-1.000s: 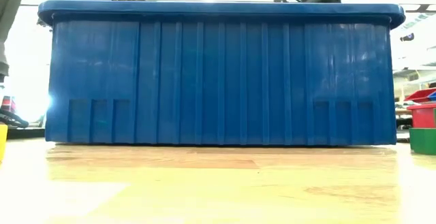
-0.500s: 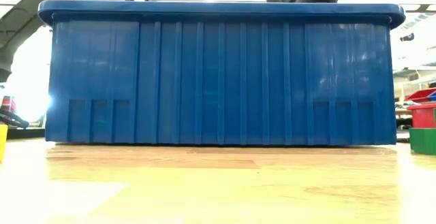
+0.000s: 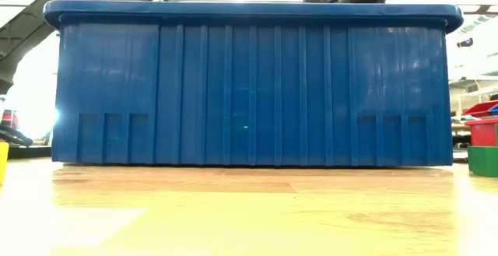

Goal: Sort blocks
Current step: Remove the yellow block from the blue bin

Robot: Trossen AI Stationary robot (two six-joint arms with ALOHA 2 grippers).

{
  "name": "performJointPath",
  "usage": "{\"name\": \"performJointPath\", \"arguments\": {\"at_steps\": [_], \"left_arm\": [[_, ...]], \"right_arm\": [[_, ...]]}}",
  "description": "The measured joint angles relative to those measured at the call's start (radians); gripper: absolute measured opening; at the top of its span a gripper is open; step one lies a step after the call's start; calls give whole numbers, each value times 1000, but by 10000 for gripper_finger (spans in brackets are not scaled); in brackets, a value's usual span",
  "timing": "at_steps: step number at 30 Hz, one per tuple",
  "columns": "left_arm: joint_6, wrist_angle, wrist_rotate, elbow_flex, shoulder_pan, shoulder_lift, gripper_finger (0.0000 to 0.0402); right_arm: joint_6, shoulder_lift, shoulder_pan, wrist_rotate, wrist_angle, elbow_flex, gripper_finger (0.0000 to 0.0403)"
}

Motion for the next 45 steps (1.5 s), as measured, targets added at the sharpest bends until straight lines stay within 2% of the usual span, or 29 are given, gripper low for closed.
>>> {"name": "performJointPath", "arguments": {"at_steps": [4, 9, 14, 19, 25, 27, 31, 32, 34, 37, 38, 39, 43, 45], "left_arm": [[19, -2, -16, 1, 0, 7, 5], [47, 31, -181, 5, -2, 5, 5], [51, 28, -214, 7, 2, 5, 5], [-16, 20, -220, 7, 2, -5, 5], [-47, -35, -268, 13, -12, -62, 4], [-32, -68, -342, 14, -19, -103, 3], [33, -184, -573, 15, -35, -175, 3], [52, -200, -583, 15, -38, -185, 3], [75, -200, -526, 16, -41, -203, 3], [72, -212, -262, 18, -44, -207, 3], [72, -225, -210, 18, -46, -197, 3], [76, -238, -187, 18, -48, -186, 3], [84, -290, -213, 16, -49, -134, 3], [91, -284, -155, 16, -49, -113, 3]], "right_arm": [[-2, 0, 0, 0, -1, 0, 238], [-11, 0, 0, 0, -2, 0, 238], [-35, 0, 0, 7, -2, 0, 238], [-34, 0, 0, 8, -2, 0, 238], [-34, 0, 0, 12, -8, 0, 238], [-34, 0, 0, 12, -7, 0, 238], [-39, 0, 0, 11, -5, 0, 238], [-45, 0, 0, 11, -8, 0, 238], [-54, 0, 0, 12, -8, 0, 238], [-70, 0, 0, 11, -6, 0, 238], [-73, 0, 0, 11, -6, 0, 238], [-79, 0, 0, 11, -6, 0, 238], [-90, 0, -1, 14, -10, 0, 238], [-90, 0, -1, 13, -6, 0, 238]]}}
